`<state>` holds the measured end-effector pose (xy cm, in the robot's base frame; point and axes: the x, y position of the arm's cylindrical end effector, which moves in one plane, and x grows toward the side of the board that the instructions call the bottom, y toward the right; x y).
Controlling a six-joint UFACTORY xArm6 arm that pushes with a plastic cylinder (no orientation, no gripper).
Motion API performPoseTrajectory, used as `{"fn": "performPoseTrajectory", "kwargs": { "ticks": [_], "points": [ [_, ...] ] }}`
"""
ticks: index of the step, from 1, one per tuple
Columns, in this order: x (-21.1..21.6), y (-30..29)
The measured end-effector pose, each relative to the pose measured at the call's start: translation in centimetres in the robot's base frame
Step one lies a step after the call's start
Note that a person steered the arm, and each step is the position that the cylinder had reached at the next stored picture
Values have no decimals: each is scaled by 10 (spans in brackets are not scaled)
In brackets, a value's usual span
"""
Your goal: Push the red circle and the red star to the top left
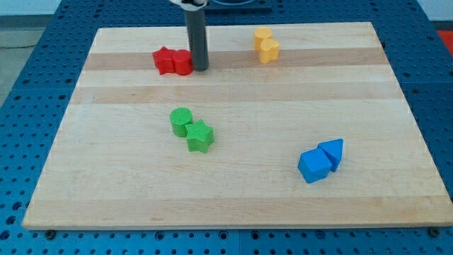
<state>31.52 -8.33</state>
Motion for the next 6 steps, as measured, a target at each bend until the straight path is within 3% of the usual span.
{"fn": "performPoseTrajectory", "kwargs": {
  "ticks": [3,5,6],
  "points": [
    [0,-71],
    [43,-62],
    [38,-96]
  ]
}}
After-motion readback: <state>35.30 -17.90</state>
